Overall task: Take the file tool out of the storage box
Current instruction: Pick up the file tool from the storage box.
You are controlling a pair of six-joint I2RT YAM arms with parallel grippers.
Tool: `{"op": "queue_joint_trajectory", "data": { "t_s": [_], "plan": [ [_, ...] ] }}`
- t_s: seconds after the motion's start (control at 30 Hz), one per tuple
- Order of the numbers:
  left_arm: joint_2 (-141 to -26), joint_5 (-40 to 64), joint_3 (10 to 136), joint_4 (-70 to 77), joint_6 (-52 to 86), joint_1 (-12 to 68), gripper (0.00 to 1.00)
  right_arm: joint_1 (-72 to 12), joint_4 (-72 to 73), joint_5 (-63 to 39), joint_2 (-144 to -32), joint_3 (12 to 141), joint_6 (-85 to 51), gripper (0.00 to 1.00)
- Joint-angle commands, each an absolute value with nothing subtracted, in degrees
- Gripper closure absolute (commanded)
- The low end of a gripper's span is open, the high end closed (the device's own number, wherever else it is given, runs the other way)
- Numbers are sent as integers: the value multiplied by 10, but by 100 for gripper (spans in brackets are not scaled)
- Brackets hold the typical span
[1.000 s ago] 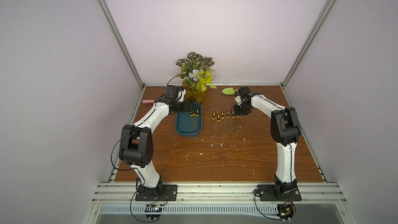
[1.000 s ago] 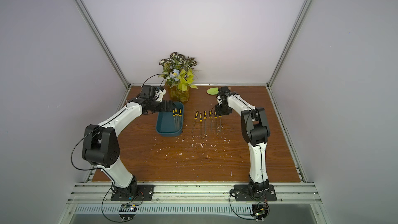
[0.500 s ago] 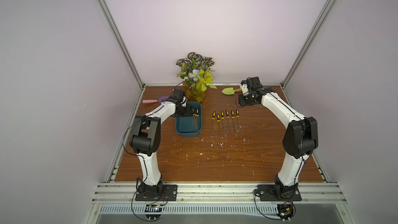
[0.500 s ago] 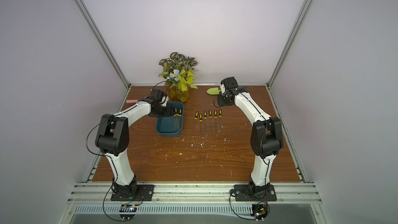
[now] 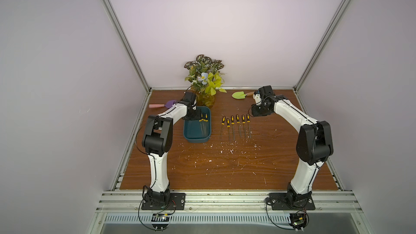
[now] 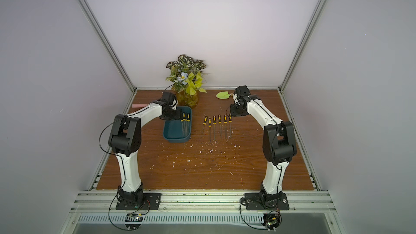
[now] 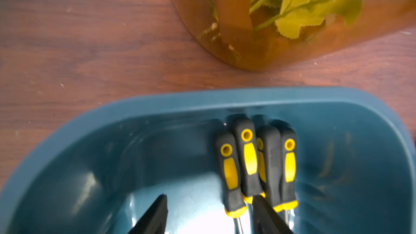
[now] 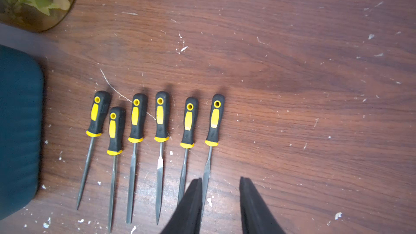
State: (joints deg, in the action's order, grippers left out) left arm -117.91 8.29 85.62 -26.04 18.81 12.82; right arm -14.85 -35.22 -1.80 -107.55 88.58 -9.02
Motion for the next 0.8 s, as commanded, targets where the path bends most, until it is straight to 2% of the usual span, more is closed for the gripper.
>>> {"op": "queue_joint_trajectory", "data": {
  "t_s": [0.0, 0.37, 0.47, 0.57, 0.77],
  "plan": [
    [-1193, 67, 873, -275, 188, 135, 38, -145, -345, -28, -1050, 884, -95, 66],
    [-1216, 58, 883, -278, 188, 142, 38, -143, -342, -28, -1040, 867, -93, 66],
    [-1219, 50, 885, -278, 190, 144, 42, -142, -340, -32, -1037, 864, -93, 66],
    [-1221, 44, 886, -284, 190, 145, 51, -141, -337, -35, -1035, 859, -93, 66],
    [-1223, 25, 886, -295, 185, 144, 57, -139, -330, -45, -1033, 853, -95, 66]
  ]
}}
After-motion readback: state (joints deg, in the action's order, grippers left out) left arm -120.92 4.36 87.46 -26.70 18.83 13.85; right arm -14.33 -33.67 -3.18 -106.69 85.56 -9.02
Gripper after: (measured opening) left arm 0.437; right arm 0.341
